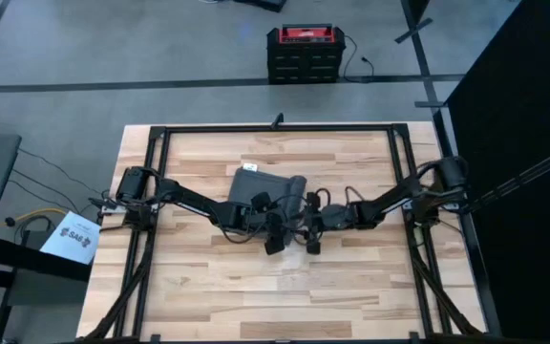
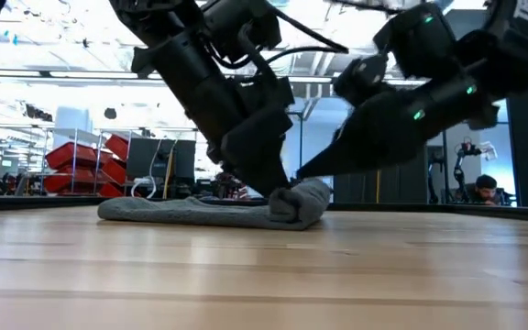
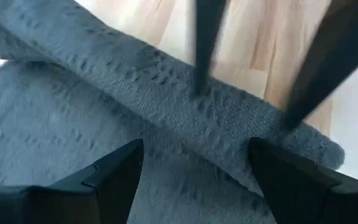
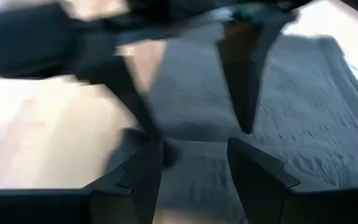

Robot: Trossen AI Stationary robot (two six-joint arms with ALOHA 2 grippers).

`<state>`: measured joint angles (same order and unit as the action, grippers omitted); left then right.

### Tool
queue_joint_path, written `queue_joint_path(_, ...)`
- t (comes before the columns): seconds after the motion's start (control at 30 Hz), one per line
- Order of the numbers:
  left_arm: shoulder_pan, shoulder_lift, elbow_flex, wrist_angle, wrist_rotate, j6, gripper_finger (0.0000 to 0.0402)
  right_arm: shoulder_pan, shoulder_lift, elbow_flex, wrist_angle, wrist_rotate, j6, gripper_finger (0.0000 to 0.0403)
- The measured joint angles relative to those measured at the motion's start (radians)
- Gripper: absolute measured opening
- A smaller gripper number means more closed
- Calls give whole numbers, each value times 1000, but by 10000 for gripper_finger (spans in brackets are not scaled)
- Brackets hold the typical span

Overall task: Roll towel
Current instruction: Roll the gray towel

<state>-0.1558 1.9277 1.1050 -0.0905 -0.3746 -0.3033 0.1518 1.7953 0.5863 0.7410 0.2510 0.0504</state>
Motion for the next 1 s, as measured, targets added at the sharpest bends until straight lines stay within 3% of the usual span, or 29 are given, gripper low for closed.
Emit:
queue_joint_path(0.17, -16, 5, -33, 21, -7, -32, 279, 46, 93, 69, -8, 75, 15, 164)
queue_joint_path(0.37, -21, 3, -46, 30, -3, -16, 279, 94, 105, 93, -34, 139, 78, 161)
queue_joint_path(0.7, -20, 3, -47, 34, -3, -7, 279, 148, 105, 109, -80, 143, 156, 181)
queue_joint_path(1.0, -18, 5, -48, 47, -12, -5, 279, 134, 105, 110, -100, 188, 161, 173)
